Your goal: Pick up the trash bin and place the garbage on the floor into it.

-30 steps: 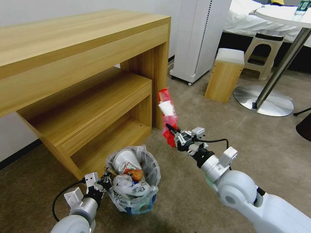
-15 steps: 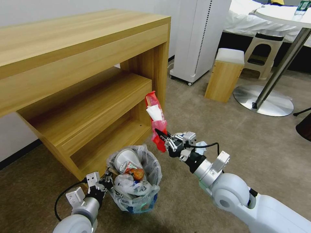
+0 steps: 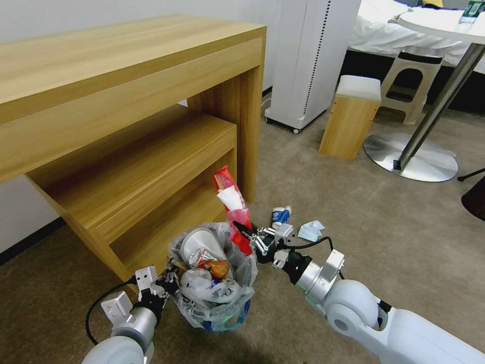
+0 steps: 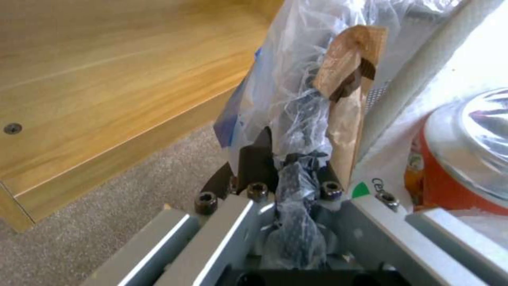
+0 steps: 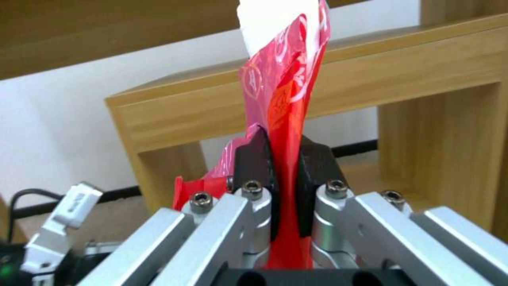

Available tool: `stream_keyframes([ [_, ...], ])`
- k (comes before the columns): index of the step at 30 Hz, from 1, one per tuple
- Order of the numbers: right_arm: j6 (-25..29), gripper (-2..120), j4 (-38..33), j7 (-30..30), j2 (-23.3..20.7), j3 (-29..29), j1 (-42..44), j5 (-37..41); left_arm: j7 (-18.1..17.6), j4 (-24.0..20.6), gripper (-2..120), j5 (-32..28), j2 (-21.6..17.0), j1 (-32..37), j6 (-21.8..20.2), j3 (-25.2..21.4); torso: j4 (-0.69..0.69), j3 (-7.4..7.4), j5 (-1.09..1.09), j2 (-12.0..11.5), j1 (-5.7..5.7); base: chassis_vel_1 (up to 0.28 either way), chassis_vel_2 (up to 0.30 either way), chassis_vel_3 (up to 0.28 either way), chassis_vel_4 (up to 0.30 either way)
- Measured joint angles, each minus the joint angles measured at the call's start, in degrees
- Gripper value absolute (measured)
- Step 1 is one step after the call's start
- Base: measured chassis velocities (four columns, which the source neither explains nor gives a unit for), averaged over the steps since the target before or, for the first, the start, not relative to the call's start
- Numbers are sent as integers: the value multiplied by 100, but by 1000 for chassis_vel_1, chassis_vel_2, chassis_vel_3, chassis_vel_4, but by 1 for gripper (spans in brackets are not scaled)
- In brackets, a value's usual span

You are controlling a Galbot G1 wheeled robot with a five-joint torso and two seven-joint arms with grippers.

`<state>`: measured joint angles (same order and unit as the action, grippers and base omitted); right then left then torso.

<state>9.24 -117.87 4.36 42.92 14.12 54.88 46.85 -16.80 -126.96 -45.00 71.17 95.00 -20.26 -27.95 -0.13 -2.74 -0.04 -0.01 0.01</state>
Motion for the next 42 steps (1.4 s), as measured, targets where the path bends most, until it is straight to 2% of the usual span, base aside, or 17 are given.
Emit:
stream_keyframes([
  [11, 124, 3, 342, 187, -54, 269, -78, -195, 1, -60, 1, -11, -3, 11, -1, 2, 0, 0, 0, 0, 0, 0, 0, 0, 0],
  [20, 267, 3, 686, 280, 82, 527, -240, -333, 15, -228, 1, -19, -41, 76, -2, 27, 0, 0, 0, 0, 0, 0, 0, 0, 0],
  [27, 308, 3, 788, 329, 212, 659, -395, -366, 20, -211, 1, -40, -73, 47, -3, 26, 0, 0, 0, 0, 0, 0, 0, 0, 0],
  [42, 431, 3, 995, 424, 125, 758, -361, -576, 9, -159, 1, -129, -130, -46, -13, 14, 0, 0, 0, 0, 0, 0, 0, 0, 0],
])
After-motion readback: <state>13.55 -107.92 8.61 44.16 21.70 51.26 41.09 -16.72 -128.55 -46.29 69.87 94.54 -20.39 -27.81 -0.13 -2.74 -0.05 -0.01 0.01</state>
